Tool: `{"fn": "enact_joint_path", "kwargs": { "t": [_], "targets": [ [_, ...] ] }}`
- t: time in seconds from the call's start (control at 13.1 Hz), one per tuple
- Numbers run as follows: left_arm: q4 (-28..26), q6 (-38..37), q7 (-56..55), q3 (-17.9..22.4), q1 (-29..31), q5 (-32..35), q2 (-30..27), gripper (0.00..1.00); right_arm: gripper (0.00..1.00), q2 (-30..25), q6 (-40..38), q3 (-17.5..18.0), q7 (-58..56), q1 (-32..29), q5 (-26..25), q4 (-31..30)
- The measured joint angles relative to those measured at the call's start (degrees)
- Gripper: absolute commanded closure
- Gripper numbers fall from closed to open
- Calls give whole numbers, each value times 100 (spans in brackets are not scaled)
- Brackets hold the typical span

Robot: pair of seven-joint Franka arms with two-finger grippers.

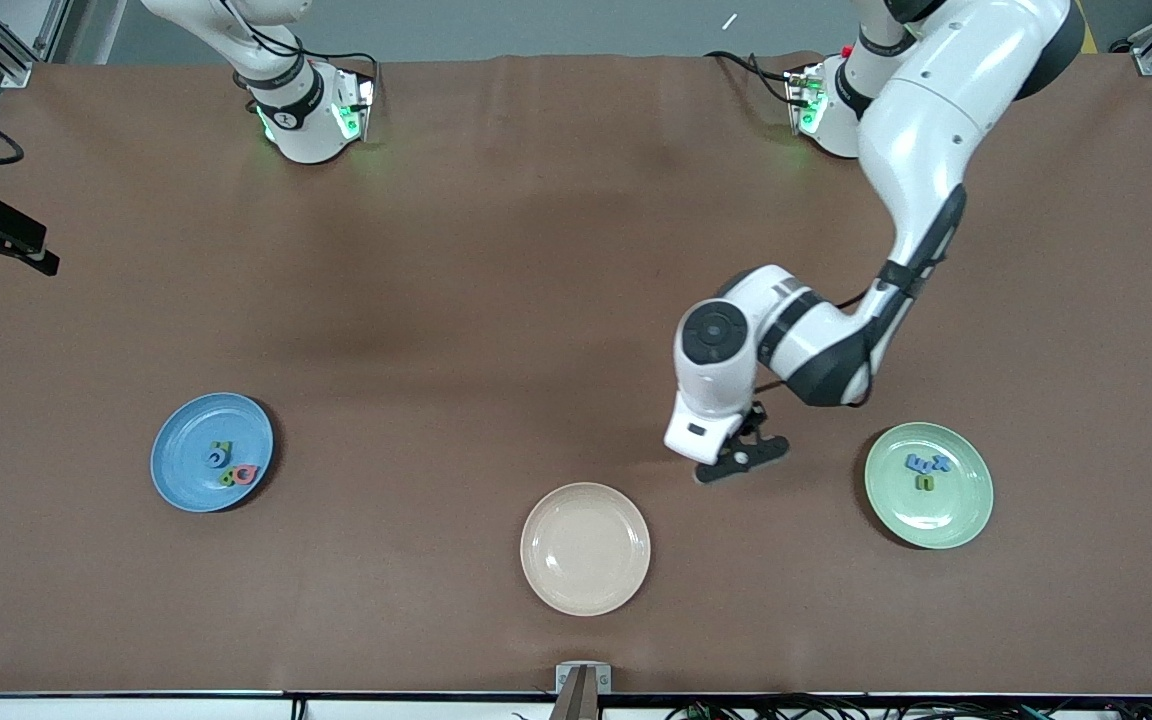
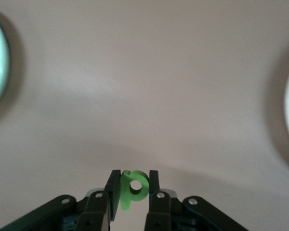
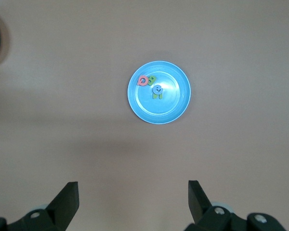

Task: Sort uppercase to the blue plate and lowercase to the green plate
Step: 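Carry the green p with the left gripper over the green plate, then lower p onto the green plate and open the left gripper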

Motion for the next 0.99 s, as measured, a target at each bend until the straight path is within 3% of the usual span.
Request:
{"fn": "enact_joint_path", "kwargs": {
  "t": [0.46,0.99],
  "targets": [
    [-136,-12,1473,5,1142,0,0,98,0,0,-4,8,0,1,0,2],
    [-200,39,2512,44,1700,0,6,99,0,0,-9,16,0,1,0,2]
  ]
}}
